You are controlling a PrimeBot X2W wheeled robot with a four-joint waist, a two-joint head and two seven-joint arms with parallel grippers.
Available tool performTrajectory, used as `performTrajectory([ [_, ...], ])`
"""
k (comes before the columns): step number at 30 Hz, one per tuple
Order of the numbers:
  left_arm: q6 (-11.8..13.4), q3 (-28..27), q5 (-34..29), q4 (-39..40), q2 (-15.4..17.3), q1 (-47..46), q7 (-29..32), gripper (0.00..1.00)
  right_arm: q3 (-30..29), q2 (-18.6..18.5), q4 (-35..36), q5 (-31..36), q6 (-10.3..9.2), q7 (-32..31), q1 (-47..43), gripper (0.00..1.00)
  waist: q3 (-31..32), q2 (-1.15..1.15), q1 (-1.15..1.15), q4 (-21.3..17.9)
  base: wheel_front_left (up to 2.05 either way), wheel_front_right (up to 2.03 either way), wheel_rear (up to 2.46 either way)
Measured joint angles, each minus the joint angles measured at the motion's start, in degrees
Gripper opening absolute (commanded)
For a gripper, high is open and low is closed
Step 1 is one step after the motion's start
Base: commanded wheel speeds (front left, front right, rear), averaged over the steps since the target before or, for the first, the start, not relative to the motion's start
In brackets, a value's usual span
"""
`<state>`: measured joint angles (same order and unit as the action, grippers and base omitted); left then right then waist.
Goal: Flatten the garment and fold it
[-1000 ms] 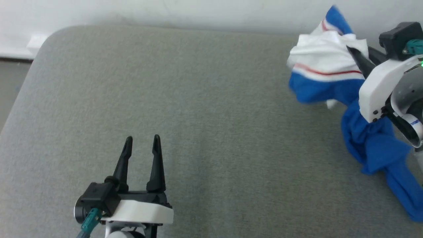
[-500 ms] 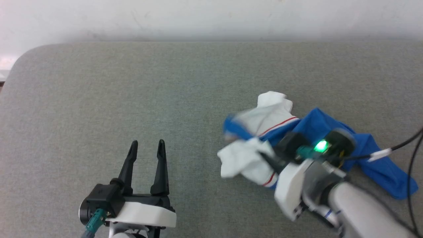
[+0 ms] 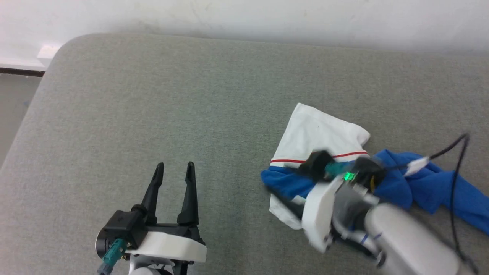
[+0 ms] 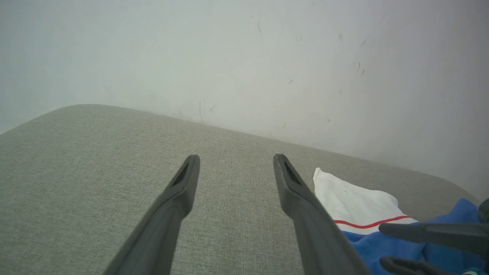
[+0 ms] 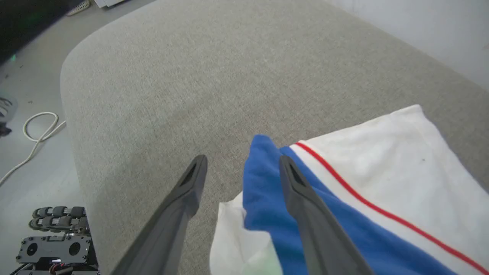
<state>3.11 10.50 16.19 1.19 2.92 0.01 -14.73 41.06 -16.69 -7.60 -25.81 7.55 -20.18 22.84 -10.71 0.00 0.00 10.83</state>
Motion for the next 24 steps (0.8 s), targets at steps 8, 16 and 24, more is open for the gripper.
performTrajectory([
  [8,0.0,0.9,0.5,1.7,0.0,-0.1,0.0,1.00,-14.3,-6.0,2.1,3.1,-0.01,-3.9,10.4,1.00,-1.0,0.00,0.00,2.0,0.00,0.00,0.00],
  [16,1.1,4.1,1.6,2.8,0.0,-2.6,0.0,1.00,-14.2,-12.2,-7.9,2.2,-0.01,-12.8,11.8,1.00,-5.4,0.00,0.01,5.0,0.00,0.00,0.00],
  [24,1.8,6.6,2.5,2.8,0.0,-4.8,0.0,1.00,-12.7,-15.3,-12.5,0.7,-0.03,-14.2,13.0,0.75,-9.5,0.00,0.00,8.6,0.00,0.00,0.00],
])
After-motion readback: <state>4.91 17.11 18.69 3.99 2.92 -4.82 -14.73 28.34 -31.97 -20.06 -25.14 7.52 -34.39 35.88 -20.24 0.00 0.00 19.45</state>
